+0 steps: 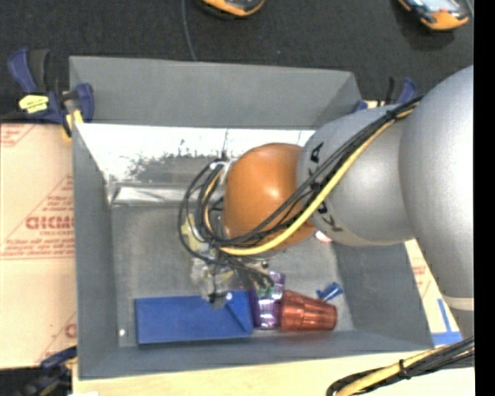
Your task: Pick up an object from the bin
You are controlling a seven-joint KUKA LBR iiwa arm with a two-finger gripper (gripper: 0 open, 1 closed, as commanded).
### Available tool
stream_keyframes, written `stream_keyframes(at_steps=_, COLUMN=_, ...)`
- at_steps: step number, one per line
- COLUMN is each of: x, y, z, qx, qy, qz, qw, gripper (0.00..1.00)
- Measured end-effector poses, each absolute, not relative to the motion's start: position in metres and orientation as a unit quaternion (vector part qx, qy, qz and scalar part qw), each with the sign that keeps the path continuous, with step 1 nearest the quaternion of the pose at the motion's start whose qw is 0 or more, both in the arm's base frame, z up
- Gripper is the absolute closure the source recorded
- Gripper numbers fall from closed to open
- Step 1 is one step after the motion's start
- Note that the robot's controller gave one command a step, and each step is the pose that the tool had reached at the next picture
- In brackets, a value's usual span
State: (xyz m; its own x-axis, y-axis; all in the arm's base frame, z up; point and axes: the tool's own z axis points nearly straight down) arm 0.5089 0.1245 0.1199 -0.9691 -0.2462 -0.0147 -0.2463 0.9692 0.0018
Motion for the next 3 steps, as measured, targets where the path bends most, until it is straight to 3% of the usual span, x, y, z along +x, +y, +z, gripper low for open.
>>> stream_keyframes(at_steps=1, x=0.498, y=0.112, z=0.156, qx=-0.062, qy=0.998, qz=0.002, qw=0.009, gripper=1.0)
stream_keyframes(at_steps=2, x=0.49, y=0.135, z=0.141, qx=-0.152, qy=0.988, qz=0.002, qw=0.01, gripper=1.0)
stream_keyframes(at_steps=3, x=0.495, y=0.131, z=0.132, qx=-0.122, qy=0.993, qz=0.003, qw=0.01, gripper=1.0)
